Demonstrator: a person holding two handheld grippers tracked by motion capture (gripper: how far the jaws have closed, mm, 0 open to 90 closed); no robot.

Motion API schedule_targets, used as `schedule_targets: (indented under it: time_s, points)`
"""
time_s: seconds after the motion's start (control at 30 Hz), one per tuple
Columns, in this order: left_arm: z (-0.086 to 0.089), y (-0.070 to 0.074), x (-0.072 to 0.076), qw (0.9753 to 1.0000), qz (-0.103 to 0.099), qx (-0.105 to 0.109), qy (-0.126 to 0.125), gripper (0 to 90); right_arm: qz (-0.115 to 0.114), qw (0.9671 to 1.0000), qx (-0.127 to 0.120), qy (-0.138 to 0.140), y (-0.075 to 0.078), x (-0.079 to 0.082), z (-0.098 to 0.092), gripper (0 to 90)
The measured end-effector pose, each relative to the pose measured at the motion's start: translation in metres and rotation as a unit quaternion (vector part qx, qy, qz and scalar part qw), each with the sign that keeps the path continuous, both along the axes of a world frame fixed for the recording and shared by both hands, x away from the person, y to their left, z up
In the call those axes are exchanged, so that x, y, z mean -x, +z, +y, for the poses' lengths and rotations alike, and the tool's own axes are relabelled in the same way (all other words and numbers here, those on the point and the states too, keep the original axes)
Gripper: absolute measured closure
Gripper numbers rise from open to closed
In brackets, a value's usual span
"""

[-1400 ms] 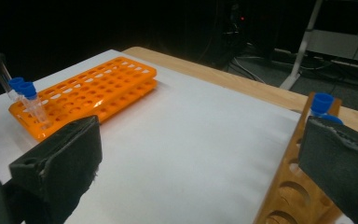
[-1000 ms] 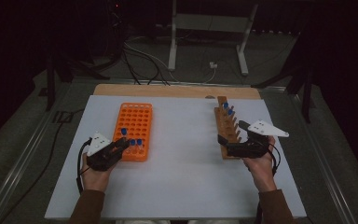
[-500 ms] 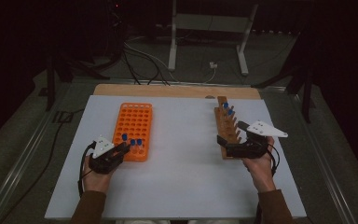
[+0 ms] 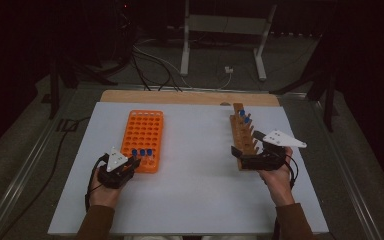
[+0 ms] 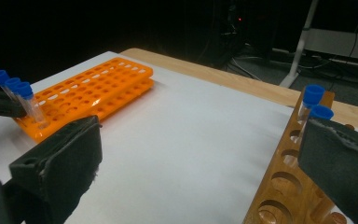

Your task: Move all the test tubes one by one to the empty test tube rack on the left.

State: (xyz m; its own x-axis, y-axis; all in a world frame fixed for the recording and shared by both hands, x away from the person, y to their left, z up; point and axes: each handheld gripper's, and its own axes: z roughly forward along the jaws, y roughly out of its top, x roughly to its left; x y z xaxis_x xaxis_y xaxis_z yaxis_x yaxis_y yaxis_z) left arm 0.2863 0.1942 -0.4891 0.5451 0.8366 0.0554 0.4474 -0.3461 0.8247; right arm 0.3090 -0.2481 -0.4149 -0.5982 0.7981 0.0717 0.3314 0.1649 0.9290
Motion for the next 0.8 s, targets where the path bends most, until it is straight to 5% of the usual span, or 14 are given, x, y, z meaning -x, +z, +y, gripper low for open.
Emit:
schedule_targets:
  time_s: [0.67,0.8]
  points:
    - [0.0017,-0.0026,-0.002,0.9998,0.013,0.011,0.0,77.3,0.004,1.0,0.002,0.004,-0.0026,-0.0017,0.0028,0.0]
    - [0.002,-0.001,0.0002,0.9999,0.009,0.011,0.0,71.4,0.005,1.0,0.002,0.004,-0.0028,-0.0018,0.0025,0.0]
